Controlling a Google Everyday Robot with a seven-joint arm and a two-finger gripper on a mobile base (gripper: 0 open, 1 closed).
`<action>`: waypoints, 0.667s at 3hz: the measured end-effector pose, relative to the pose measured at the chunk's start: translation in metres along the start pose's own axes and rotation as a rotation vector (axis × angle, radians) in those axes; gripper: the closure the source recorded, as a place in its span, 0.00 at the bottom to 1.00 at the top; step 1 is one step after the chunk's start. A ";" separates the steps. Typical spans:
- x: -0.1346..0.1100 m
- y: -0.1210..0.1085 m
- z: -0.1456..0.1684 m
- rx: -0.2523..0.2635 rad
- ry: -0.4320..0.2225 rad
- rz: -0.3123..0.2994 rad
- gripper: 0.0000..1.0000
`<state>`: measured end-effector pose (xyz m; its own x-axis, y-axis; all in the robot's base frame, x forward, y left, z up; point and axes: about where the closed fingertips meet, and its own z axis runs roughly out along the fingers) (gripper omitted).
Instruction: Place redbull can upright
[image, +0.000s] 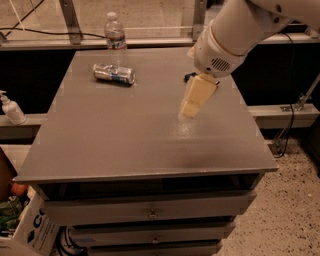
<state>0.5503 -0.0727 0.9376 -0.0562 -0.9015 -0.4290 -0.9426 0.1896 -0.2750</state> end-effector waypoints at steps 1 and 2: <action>-0.046 -0.009 0.022 -0.031 -0.083 -0.027 0.00; -0.046 -0.009 0.022 -0.031 -0.083 -0.027 0.00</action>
Offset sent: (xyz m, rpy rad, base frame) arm 0.0156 0.0398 0.0025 0.0596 0.0013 0.0474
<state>0.5692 -0.0239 0.9407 -0.0044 -0.8705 -0.4921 -0.9531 0.1525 -0.2614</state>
